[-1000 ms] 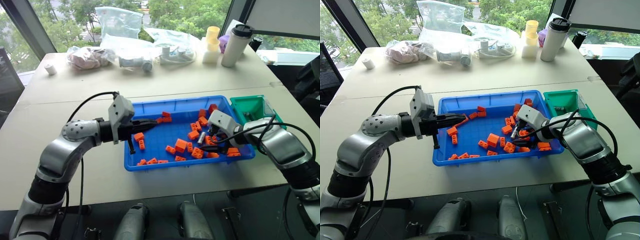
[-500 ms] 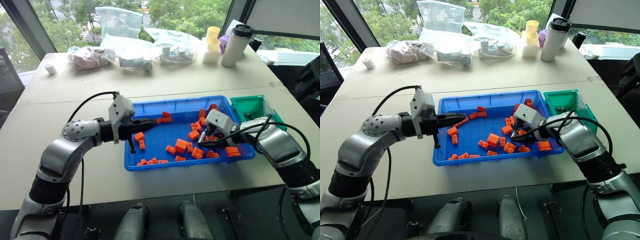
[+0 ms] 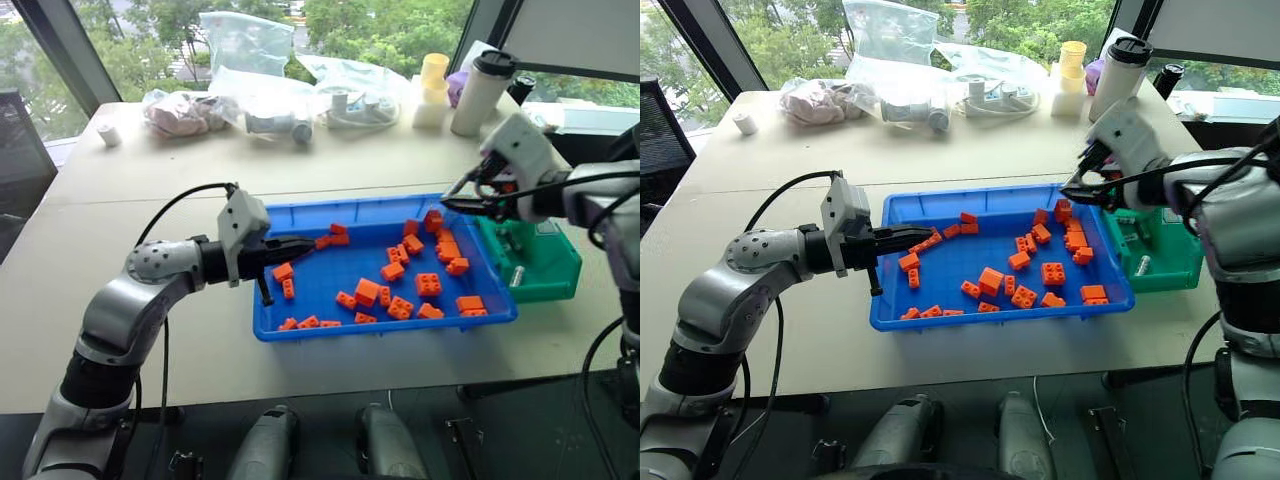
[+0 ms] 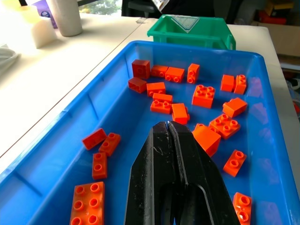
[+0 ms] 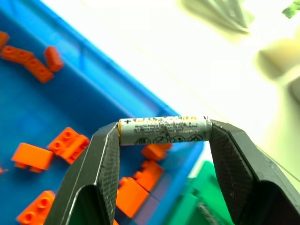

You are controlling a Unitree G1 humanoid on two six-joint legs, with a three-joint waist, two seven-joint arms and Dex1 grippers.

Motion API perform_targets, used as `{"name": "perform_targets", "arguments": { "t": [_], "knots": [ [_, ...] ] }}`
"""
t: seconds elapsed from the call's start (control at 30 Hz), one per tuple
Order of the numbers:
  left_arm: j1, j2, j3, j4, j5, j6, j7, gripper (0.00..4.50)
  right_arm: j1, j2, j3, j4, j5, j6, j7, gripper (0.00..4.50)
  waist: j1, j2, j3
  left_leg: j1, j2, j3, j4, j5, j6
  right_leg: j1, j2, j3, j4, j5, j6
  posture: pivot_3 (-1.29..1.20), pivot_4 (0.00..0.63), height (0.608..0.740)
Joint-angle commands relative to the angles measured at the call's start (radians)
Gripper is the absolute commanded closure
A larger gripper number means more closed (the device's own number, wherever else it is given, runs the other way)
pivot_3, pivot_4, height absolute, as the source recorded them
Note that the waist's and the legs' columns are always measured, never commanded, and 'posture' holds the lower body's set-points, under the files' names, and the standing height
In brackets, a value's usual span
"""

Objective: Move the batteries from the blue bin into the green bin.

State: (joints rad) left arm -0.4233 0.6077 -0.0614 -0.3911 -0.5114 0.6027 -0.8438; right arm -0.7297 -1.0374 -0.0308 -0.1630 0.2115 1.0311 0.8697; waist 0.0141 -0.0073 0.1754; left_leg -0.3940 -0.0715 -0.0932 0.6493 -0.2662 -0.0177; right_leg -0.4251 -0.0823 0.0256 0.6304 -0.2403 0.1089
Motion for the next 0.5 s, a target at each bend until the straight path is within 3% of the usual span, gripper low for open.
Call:
{"name": "perform_targets", "arguments": {
  "t": [0.03, 0.27, 0.4, 0.43, 0.5],
  "knots": [
    [-0.004, -0.002, 0.020, -0.010, -0.014, -0.012, -0.005, 4.50, 0.050, -0.055, -0.068, 0.035, -0.011, -0.020, -0.015, 2.31, -0.002, 0.000, 0.000, 0.000, 0.000, 0.000, 0.000, 0.000, 0.000, 0.000, 0.000, 0.000, 0.000, 0.000, 0.000, 0.00, 0.150, 0.740],
    [-0.035, -0.007, 0.014, 0.016, -0.018, -0.006, -0.016, 4.50, 0.244, -0.073, -0.111, 0.109, -0.008, -0.092, -0.026, 2.31, -0.008, 0.000, 0.000, 0.001, 0.001, 0.003, 0.000, 0.000, 0.000, 0.000, 0.001, 0.002, 0.001, 0.000, 0.000, 0.00, 0.150, 0.740],
    [-0.035, 0.003, 0.020, 0.016, -0.022, -0.002, -0.028, 4.50, 0.268, -0.061, -0.114, 0.132, -0.006, -0.121, -0.039, 0.28, -0.011, 0.001, 0.000, 0.001, 0.001, 0.004, 0.000, 0.000, 0.000, 0.000, 0.001, 0.003, 0.001, 0.000, 0.001, 0.00, 0.150, 0.740],
    [-0.035, 0.005, 0.023, 0.014, -0.023, 0.000, -0.031, 4.50, 0.262, -0.063, -0.117, 0.131, -0.007, -0.122, -0.045, 0.04, -0.011, 0.001, 0.000, 0.002, 0.001, 0.004, 0.000, 0.000, 0.000, 0.000, 0.001, 0.003, 0.001, 0.000, 0.001, 0.00, 0.150, 0.740],
    [-0.037, 0.007, 0.031, 0.012, -0.031, 0.006, -0.035, 4.50, 0.248, -0.073, -0.123, 0.126, -0.006, -0.128, -0.048, 0.04, -0.010, 0.001, 0.000, 0.002, 0.001, 0.003, 0.000, 0.000, 0.000, 0.000, 0.001, 0.003, 0.001, 0.000, 0.001, 0.00, 0.150, 0.740]
  ]
}}
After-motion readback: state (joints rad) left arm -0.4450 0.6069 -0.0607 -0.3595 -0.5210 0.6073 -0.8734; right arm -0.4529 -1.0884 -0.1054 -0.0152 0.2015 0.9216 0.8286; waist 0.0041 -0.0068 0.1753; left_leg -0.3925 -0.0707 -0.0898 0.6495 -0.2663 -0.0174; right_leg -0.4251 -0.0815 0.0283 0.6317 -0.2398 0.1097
